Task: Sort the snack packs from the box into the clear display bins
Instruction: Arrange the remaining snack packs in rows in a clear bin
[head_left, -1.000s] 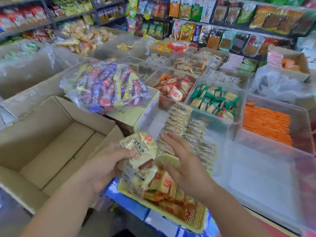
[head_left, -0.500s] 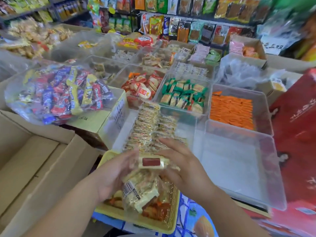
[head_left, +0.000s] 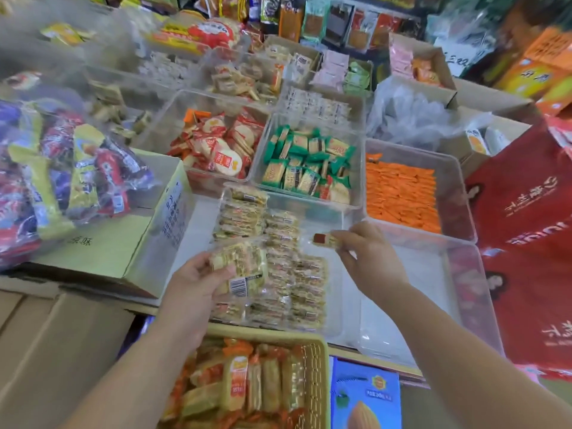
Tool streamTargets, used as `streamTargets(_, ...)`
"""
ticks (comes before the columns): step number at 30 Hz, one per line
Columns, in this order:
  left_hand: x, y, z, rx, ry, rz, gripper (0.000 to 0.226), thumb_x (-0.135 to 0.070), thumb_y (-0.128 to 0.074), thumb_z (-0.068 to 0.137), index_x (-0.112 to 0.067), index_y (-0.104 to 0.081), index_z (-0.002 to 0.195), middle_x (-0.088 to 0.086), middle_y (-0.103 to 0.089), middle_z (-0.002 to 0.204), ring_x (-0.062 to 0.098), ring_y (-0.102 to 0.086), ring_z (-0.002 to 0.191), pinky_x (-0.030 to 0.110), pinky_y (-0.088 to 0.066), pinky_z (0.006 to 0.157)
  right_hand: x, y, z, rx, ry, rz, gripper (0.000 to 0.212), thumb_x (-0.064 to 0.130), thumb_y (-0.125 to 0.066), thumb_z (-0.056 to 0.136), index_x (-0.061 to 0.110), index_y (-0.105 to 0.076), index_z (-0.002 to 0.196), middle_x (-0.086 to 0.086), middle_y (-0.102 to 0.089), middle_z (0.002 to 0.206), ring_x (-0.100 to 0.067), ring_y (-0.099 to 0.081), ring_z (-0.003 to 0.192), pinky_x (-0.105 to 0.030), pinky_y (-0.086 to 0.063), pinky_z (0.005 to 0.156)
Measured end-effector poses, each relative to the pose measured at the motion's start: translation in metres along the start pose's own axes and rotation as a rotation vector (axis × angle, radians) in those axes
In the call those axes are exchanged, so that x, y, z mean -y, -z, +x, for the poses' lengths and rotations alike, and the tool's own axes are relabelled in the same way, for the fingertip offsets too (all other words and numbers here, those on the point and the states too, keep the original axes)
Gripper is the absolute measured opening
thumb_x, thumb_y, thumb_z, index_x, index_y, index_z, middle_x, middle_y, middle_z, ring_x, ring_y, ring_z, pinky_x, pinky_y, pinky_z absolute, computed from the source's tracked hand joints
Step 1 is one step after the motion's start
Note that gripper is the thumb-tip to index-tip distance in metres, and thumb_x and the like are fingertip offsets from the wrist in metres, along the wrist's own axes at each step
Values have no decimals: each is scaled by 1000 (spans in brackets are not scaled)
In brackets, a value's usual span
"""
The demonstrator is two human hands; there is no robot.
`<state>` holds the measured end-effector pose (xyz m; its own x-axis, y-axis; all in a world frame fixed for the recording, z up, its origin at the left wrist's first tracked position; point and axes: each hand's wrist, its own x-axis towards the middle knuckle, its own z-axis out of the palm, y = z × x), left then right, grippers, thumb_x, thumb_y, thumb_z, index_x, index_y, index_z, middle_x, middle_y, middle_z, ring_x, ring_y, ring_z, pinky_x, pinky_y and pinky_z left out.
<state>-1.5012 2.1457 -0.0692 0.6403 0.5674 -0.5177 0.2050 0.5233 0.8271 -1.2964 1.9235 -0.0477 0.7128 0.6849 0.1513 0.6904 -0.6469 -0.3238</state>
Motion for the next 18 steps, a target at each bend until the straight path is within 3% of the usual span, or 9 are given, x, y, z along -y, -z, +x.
streamTargets(2, 3, 1, 10, -8, -13, 23, 29, -8, -74, 90, -20, -70, 116, -7, -78, 95, 21, -73, 95, 38, -59, 69, -1, -7, 25, 109, 131, -203, 29, 9, -68, 92, 21, -74, 117, -9, -58, 97, -35, -56, 91, -43, -51, 70)
streamTargets(4, 6, 3, 15, 1, 2, 37, 26, -11, -74, 90, -27, -74, 110, -7, -78, 102, 22, -72, 104, 45, -58, 82, -2, -18, 46, 267, 216, -383, 38, 8, -62, 92, 29, -69, 122, -6, -53, 103, -33, -53, 99, -41, -47, 75)
streamTargets(8, 11, 3, 21, -11, 30, 1, 29, -12, -75, 89, -39, -78, 98, -5, -76, 109, 21, -69, 111, 41, -51, 80, -1, -41, 74, 497, 290, -643, 40, 10, -54, 90, 29, -67, 123, -4, -51, 117, -29, -48, 111, -41, -39, 88)
streamTargets(13, 16, 8, 26, -32, 58, -18, 27, -10, -73, 90, -30, -71, 110, -7, -77, 110, 19, -67, 117, 52, -46, 100, -7, -74, 89, 663, 242, -649, 35, 8, -51, 92, 22, -67, 120, -4, -58, 109, -27, -54, 105, -39, -44, 83)
streamTargets(15, 16, 9, 26, -12, 60, -8, 26, -9, -71, 92, -32, -72, 105, -8, -77, 112, 18, -68, 116, 51, -46, 98, -10, -86, 90, 722, 172, -589, 36, 4, -51, 90, 19, -66, 119, -6, -60, 107, -28, -57, 104, -38, -47, 79)
streamTargets(18, 17, 9, 26, -15, 51, -2, 25, -6, -68, 93, -21, -68, 113, -1, -78, 113, 20, -72, 110, 47, -52, 90, -11, -100, 93, 772, 96, -544, 31, -1, -50, 87, 14, -66, 109, -6, -62, 96, -29, -61, 95, -36, -49, 72)
